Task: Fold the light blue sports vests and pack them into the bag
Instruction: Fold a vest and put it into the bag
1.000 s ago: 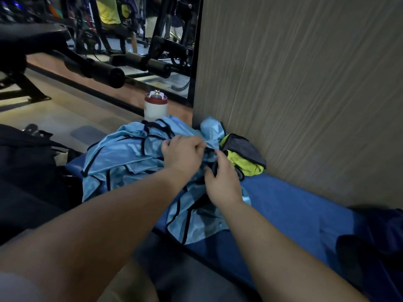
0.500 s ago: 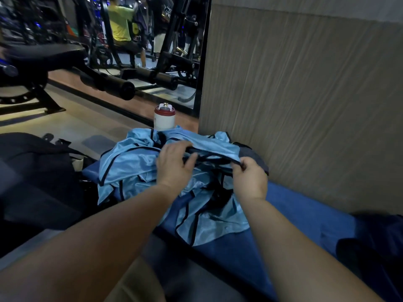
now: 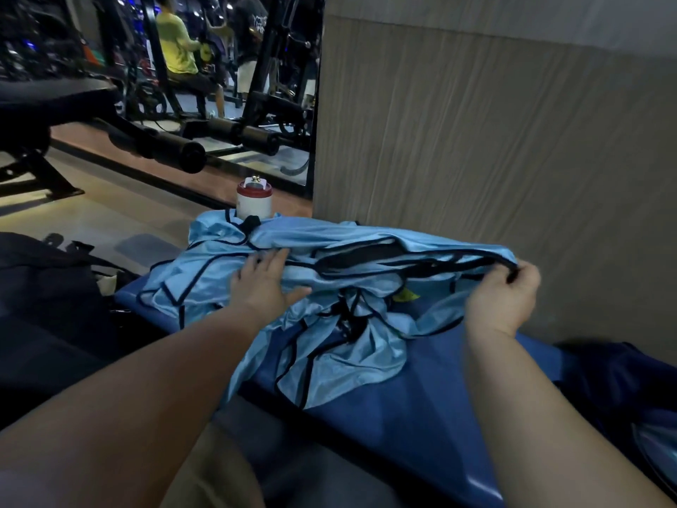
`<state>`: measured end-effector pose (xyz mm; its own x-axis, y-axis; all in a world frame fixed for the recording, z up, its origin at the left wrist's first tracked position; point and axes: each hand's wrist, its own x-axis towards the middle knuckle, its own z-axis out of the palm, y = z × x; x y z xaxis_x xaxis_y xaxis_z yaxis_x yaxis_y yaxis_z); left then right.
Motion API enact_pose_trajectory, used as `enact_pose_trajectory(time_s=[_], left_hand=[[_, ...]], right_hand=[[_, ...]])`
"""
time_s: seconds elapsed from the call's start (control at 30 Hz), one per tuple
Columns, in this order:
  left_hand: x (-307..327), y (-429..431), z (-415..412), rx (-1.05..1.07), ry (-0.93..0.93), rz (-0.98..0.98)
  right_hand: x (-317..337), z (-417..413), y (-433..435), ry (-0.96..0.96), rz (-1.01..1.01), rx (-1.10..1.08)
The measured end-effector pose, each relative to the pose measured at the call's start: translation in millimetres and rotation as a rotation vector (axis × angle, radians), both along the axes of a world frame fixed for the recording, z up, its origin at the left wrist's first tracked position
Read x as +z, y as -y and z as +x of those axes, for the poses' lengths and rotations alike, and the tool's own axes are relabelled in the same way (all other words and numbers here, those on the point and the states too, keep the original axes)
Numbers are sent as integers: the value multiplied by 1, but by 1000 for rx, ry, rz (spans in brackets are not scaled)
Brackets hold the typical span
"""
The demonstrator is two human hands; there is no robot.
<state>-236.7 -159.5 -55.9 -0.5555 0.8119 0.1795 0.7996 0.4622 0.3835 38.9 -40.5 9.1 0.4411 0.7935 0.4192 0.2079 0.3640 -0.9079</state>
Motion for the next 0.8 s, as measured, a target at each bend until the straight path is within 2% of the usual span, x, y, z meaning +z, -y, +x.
enact_pose_trajectory(time_s=[0.1,0.23,0.4,0.5,0.6,0.7,0.8], left_hand=[[8,-1,11,29,-152,-8],[13,-7,33,-100,-242,-30],[26,-21,66,-229,-39,-144],[37,-29,94,-462,4,-243],[53,-32,133,-597,62,-217],[59,-36,181,-643,203,-137],[50,-40,232,-713,362,-52]], right_hand=[[8,31,-5,-104,-69,-96],[12,73,-11,1,-106,-116],[17,127,-4,37,-161,-108],[24,164,0,-11,-196,-184],[25,198,7,50,-273,-183],[19,216,17,134,-398,-30],[5,221,28,107,-472,206]])
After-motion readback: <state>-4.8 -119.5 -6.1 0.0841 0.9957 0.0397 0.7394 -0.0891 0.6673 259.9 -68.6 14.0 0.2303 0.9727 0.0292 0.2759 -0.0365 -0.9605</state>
